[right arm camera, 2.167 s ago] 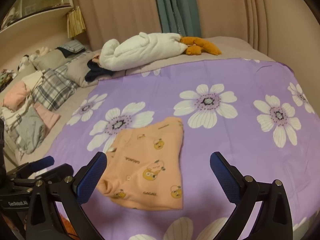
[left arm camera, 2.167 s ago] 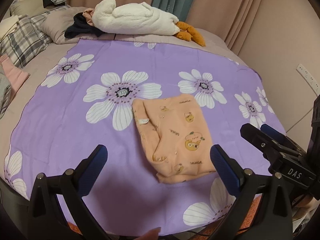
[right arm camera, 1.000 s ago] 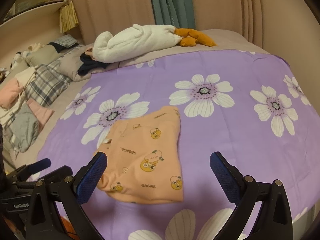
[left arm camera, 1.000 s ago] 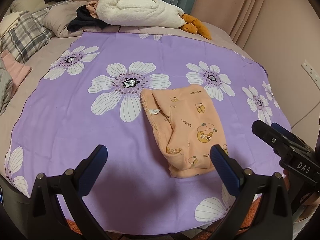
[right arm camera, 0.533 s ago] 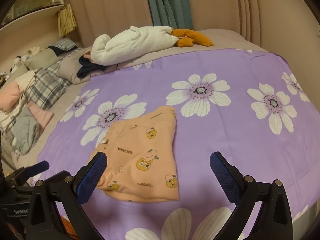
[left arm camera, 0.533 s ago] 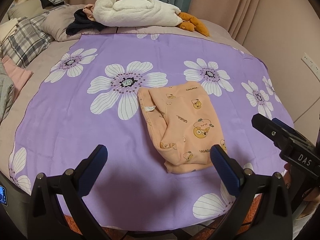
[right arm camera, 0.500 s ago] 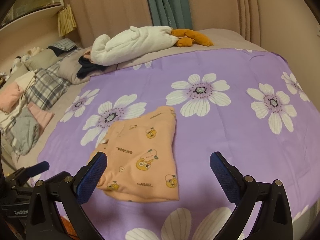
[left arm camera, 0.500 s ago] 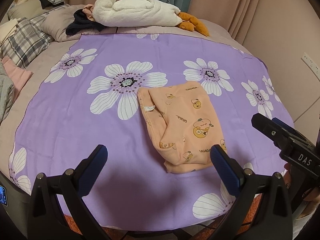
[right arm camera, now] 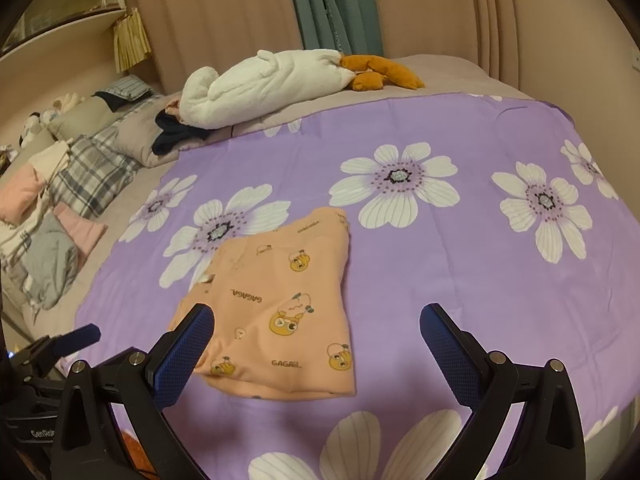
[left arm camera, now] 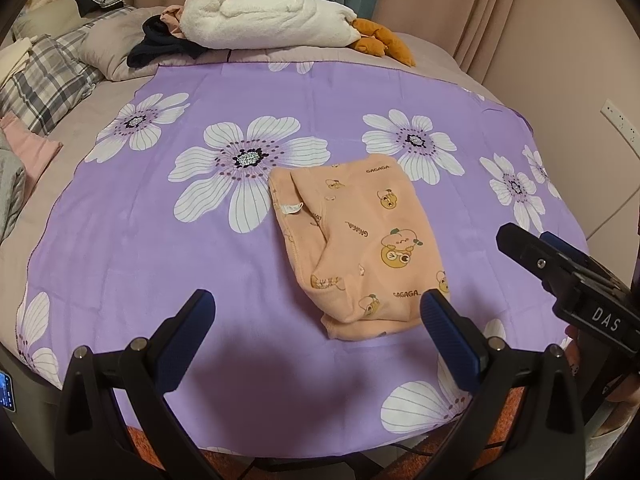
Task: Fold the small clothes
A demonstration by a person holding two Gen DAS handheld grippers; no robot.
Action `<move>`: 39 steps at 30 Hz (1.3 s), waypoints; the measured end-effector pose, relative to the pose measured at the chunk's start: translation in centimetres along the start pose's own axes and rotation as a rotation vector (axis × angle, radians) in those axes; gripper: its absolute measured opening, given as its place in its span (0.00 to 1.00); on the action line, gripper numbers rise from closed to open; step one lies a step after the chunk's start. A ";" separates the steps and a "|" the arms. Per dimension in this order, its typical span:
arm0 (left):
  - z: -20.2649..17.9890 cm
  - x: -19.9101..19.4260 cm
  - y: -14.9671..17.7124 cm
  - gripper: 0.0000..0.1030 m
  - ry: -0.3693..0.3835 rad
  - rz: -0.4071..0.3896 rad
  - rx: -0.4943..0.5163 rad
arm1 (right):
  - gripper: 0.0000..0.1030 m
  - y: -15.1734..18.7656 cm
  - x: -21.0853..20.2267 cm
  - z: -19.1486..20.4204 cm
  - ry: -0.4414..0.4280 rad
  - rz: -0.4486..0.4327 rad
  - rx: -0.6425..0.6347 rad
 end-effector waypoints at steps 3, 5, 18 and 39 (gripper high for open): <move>-0.1 0.0 0.1 1.00 0.003 0.002 -0.002 | 0.99 0.0 0.0 0.0 0.000 0.000 0.000; -0.1 0.1 0.2 1.00 0.005 0.004 -0.002 | 0.99 0.0 0.0 0.0 0.000 -0.001 0.001; -0.3 0.2 0.4 1.00 0.008 0.007 -0.002 | 0.99 0.5 0.1 0.0 0.007 0.005 0.002; -0.3 0.0 0.4 1.00 0.006 0.003 -0.004 | 0.99 0.8 0.2 0.0 0.000 0.010 0.007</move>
Point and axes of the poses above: each gripper's, at about its wrist camera, not at the fingertips, and x roughly the way its jaws point, z to its left, y to its underside, the point moved 9 cm from there along x, roughly the way its jaws point, and after that the axes turned 15 degrees about -z, right-handed, at the moved point
